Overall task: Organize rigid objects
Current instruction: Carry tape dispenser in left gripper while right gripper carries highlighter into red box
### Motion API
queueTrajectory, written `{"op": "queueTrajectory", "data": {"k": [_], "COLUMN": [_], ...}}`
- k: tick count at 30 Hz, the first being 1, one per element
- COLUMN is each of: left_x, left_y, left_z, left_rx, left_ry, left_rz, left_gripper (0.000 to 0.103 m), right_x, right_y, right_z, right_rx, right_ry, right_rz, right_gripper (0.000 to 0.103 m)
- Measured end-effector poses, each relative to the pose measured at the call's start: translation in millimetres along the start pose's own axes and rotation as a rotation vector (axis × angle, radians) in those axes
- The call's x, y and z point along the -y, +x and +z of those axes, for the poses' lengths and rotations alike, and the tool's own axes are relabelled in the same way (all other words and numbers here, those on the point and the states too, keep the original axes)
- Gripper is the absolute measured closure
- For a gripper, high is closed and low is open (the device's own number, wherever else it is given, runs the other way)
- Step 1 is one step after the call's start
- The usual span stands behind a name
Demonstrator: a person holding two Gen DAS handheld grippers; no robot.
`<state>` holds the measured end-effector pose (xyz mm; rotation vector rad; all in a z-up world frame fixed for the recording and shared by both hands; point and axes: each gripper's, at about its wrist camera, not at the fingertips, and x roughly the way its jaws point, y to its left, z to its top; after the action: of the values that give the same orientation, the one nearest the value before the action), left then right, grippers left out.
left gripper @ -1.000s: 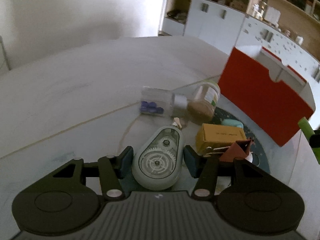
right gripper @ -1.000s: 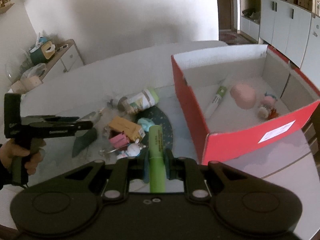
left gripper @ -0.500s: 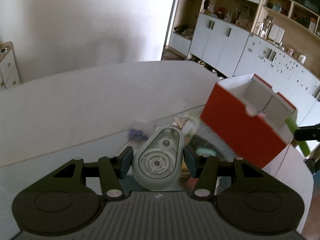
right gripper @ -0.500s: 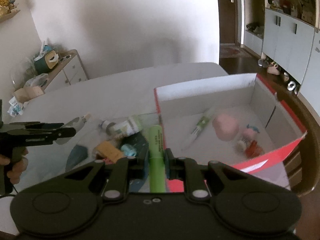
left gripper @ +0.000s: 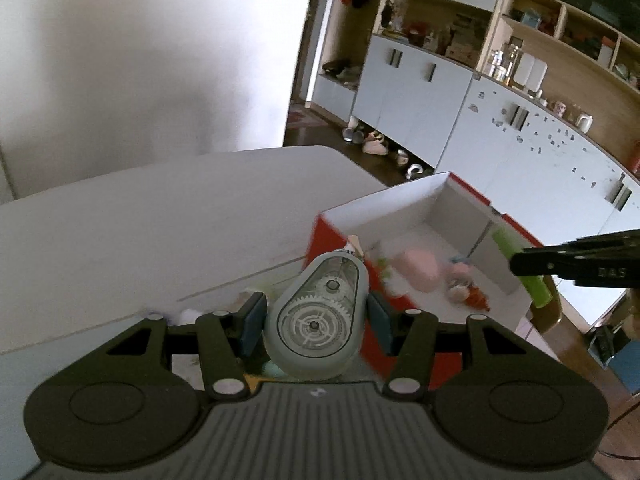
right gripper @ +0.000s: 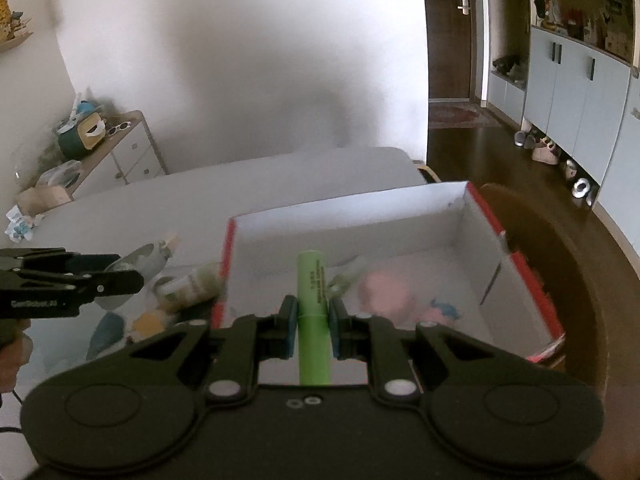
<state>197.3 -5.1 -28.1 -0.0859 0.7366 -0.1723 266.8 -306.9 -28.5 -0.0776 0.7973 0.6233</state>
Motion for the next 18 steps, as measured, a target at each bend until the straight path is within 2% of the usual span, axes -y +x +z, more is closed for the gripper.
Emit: {"op": "queueTrajectory", "data": {"k": [10, 18], "left_x": [65, 107], "left_y": [33, 73], "left_z": [25, 32], "left_rx": [-0.006, -0.077], "left_ry": [0.031, 0.068], "left_rz": [-0.019, -0.023], "left_gripper": [0.049, 0.049], "right_x": [48, 72], "right_y": [16, 39], "right_z": [9, 17], "right_rx": [-0.021, -0.053], "right_ry": [-0.024, -0.040], "right_rz": [0.007, 0.006], "right_gripper": [0.088, 0.088]}}
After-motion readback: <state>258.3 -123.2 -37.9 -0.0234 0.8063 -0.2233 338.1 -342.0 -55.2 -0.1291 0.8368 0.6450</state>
